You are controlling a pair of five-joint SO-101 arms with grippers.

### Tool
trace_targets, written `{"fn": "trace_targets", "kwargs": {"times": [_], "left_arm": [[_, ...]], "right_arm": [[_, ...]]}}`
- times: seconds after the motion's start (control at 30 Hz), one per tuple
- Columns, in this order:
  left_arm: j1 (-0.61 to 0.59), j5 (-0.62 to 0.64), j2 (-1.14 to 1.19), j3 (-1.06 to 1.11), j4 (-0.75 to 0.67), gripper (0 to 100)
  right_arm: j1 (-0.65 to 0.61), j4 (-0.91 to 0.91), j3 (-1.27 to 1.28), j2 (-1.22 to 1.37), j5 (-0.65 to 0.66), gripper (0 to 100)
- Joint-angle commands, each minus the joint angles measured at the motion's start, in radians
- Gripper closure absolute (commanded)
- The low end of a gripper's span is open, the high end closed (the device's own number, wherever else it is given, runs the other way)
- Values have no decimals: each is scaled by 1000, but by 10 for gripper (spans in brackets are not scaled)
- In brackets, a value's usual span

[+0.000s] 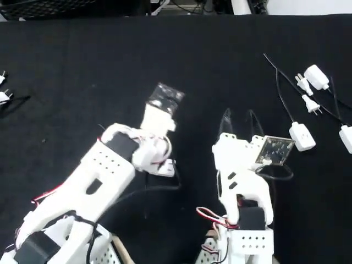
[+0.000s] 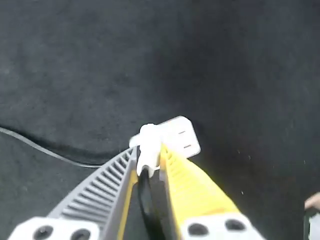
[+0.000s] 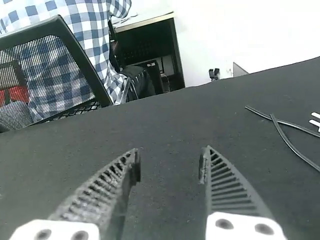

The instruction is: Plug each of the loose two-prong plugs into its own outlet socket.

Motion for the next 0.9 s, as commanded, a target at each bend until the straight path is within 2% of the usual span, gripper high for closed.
{"fn": "trace_targets", "kwargs": {"times": [0.0, 0.17, 0.47, 0.6, 0.73, 0.87], "left_arm": [[56, 17, -38, 28, -72, 970], [73, 80, -38, 18, -129, 970], [73, 199, -38, 4, -133, 970], [94, 77, -38, -53, -135, 970], [145, 28, -38, -157, -138, 970], [183, -215, -38, -199, -305, 970]], "right_arm": [[11, -17, -4, -76, 5, 798], [11, -17, -4, -76, 6, 798], [11, -18, -4, -76, 5, 798], [8, -29, -4, -76, 0, 798], [14, -112, -4, -76, 8, 798], [15, -141, -8, -76, 66, 798]]}}
